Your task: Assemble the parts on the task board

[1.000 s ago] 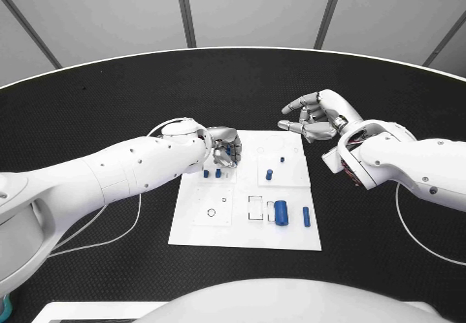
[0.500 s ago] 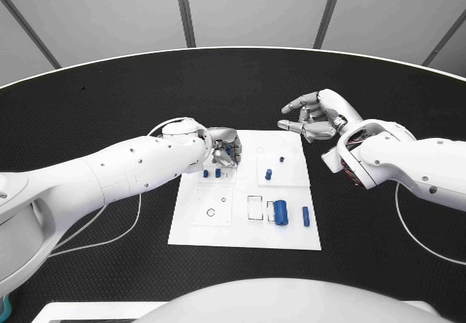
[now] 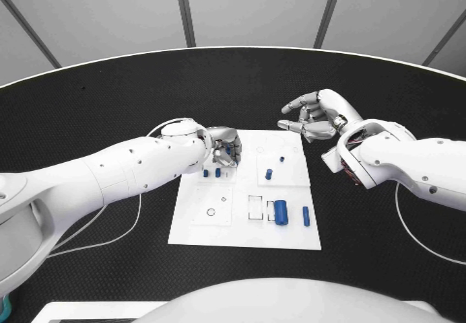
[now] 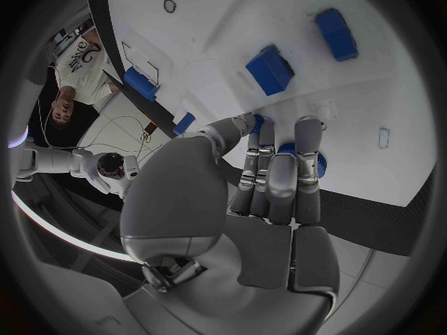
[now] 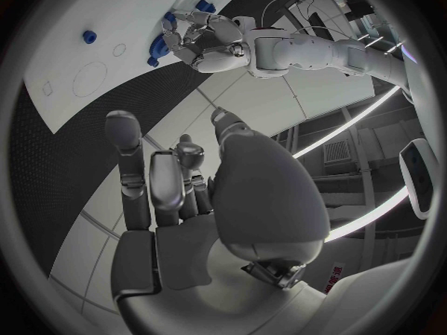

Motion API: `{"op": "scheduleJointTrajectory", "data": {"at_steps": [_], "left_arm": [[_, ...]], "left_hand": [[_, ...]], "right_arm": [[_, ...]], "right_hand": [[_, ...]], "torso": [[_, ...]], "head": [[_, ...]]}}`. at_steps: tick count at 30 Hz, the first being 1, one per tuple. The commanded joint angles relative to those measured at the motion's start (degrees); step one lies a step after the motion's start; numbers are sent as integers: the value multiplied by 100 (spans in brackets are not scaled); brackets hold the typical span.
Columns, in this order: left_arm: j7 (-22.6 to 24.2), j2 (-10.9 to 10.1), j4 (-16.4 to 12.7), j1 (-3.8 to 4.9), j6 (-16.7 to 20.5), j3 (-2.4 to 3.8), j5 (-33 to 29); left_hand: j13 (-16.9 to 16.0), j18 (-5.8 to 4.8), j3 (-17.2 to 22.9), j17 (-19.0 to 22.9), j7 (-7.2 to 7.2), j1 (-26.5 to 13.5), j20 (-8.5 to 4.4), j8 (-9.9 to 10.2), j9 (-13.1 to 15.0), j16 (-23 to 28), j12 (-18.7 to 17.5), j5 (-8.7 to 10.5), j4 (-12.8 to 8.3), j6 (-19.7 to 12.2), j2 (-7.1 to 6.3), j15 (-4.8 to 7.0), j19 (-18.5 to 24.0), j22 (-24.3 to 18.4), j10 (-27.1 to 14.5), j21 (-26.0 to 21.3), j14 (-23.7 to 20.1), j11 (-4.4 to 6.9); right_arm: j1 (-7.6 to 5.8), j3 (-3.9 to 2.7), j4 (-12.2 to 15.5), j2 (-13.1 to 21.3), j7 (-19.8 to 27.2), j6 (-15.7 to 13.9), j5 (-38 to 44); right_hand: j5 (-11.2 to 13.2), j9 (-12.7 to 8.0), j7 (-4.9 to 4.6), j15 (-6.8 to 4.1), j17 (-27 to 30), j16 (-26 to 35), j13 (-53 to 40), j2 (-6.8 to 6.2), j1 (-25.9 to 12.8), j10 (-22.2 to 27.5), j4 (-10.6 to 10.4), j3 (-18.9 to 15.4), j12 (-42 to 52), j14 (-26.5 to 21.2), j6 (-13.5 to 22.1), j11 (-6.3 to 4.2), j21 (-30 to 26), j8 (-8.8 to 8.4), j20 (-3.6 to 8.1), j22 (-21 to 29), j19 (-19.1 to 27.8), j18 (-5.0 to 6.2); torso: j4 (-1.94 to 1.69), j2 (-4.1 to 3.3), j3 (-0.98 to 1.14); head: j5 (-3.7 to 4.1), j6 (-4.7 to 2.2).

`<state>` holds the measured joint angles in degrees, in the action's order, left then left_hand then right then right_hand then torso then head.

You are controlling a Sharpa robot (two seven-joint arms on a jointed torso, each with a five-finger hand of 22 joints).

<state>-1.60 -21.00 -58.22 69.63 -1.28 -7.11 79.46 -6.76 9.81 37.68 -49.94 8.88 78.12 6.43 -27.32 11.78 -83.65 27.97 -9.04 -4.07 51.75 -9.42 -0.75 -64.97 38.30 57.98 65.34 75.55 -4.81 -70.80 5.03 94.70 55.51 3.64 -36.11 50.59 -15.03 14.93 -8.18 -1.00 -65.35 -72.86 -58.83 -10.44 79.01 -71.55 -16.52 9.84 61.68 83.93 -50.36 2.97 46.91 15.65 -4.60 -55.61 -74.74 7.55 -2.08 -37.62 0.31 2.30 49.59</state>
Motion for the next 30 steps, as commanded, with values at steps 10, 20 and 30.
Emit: {"op": "scheduleJointTrajectory", "data": {"at_steps": [10,20,30], "left_arm": [[85,-126,-120,1,235,1,-5],[54,-315,-325,3,274,3,-16],[-1,-508,-501,10,291,5,-81]], "left_hand": [[112,-25,46,-7,0,71,-3,30,-8,-37,13,25,-59,48,-32,-11,-77,108,62,88,49,-27],[110,-38,61,-2,3,43,2,31,-8,-42,12,29,-72,93,-41,-10,-115,187,102,142,69,-25],[111,-48,45,33,3,-51,7,36,-8,-43,-3,35,-55,153,-67,-8,-147,252,147,191,92,-20]], "right_arm": [[0,0,4,7,8,-4,0],[0,0,2,13,14,-5,0],[0,0,-4,16,20,-3,0]], "right_hand": [[-22,-5,6,-31,-8,25,-6,41,-12,18,2,-16,8,48,-25,12,-21,26,0,-9,-29,82],[-22,-5,6,-31,-8,25,-6,41,-12,18,2,-16,8,48,-25,12,-21,26,0,-9,-29,82],[-25,-5,9,-33,-21,24,-12,43,-23,6,1,-15,20,53,-41,9,-23,37,1,-12,-36,82]], "torso": [[-2,6,-4],[-3,8,-4],[-3,15,-2]], "head": [[-12,-14],[-25,-20],[-45,-32]]}}
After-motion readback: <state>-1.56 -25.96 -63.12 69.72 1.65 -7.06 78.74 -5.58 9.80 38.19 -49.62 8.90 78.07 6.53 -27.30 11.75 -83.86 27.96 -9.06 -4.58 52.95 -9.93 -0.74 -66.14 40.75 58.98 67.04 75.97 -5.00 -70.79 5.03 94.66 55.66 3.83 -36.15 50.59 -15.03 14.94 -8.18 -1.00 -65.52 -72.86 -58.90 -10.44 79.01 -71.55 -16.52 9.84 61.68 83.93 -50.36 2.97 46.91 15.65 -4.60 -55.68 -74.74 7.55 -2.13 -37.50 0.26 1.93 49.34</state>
